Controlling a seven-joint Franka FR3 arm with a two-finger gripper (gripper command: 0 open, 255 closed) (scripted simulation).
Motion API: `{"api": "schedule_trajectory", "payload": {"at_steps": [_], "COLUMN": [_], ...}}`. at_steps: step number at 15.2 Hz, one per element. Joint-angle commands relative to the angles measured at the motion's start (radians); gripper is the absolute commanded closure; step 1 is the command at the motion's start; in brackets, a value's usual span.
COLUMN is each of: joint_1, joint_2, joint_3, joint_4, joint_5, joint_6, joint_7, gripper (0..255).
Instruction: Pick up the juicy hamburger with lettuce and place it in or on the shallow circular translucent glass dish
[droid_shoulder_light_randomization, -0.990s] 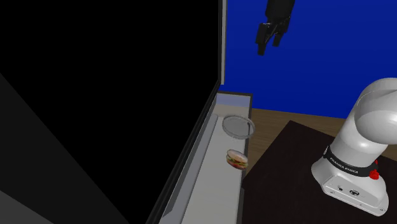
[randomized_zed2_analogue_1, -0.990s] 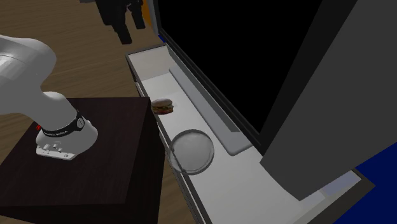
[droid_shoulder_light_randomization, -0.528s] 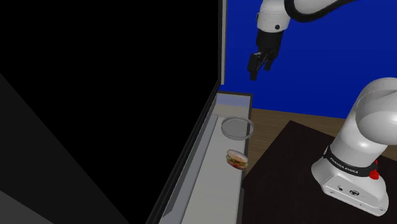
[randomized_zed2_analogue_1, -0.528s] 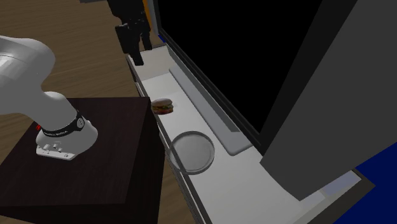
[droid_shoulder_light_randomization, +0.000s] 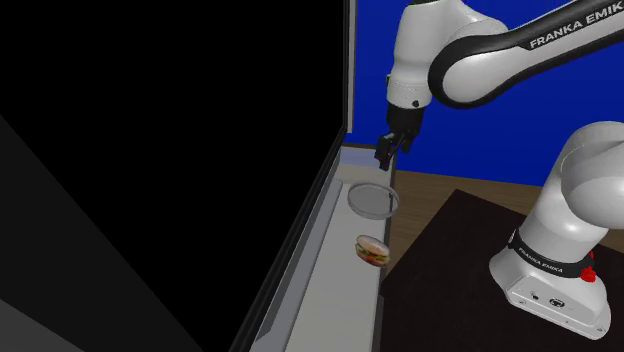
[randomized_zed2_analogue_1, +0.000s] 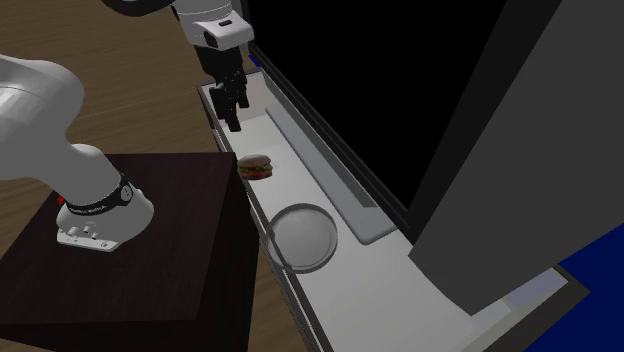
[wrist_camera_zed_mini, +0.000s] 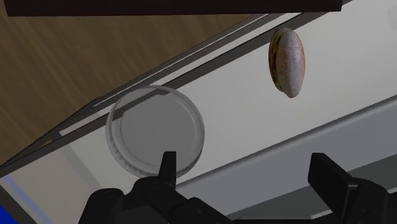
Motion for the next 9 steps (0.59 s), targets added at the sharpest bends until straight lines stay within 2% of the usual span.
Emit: {"api": "schedule_trajectory", "payload": {"at_steps": [1,9], "joint_1": [0.011,0.034], "joint_2": [0.04,0.296], "joint_3": [0.021,0.141], "joint_4": [-0.033,-0.108], "joint_5": [0.01,0.017], "joint_6": [0.072,0.388], "joint_7": [0.018,0.134], "gripper": [0,0]}}
